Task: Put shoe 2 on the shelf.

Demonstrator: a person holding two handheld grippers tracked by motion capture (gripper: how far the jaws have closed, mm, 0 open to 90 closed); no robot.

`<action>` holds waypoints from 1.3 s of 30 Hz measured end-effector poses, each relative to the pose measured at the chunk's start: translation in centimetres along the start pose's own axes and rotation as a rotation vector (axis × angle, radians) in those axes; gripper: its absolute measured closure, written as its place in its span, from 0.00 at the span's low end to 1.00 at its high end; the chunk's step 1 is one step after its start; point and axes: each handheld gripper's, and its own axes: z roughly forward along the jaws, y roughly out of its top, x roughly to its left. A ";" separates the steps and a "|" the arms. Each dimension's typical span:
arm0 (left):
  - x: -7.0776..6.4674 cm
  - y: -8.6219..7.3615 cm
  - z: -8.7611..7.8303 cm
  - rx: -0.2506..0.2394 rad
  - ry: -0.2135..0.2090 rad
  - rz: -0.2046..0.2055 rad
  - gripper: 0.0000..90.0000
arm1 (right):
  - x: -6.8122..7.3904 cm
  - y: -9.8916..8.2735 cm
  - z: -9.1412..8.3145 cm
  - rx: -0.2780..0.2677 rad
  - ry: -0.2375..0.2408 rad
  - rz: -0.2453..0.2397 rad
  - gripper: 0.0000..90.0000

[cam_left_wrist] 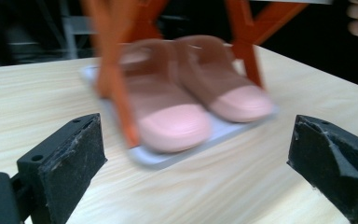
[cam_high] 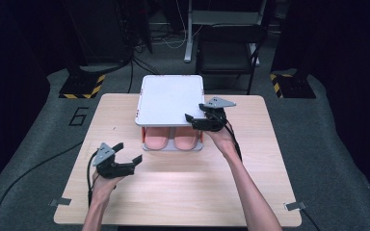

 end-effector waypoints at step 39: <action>4.1 -1.9 -3.2 -0.027 0.170 -0.064 0.14 | -1.5 -16.2 -18.5 -0.286 -0.364 0.139 0.17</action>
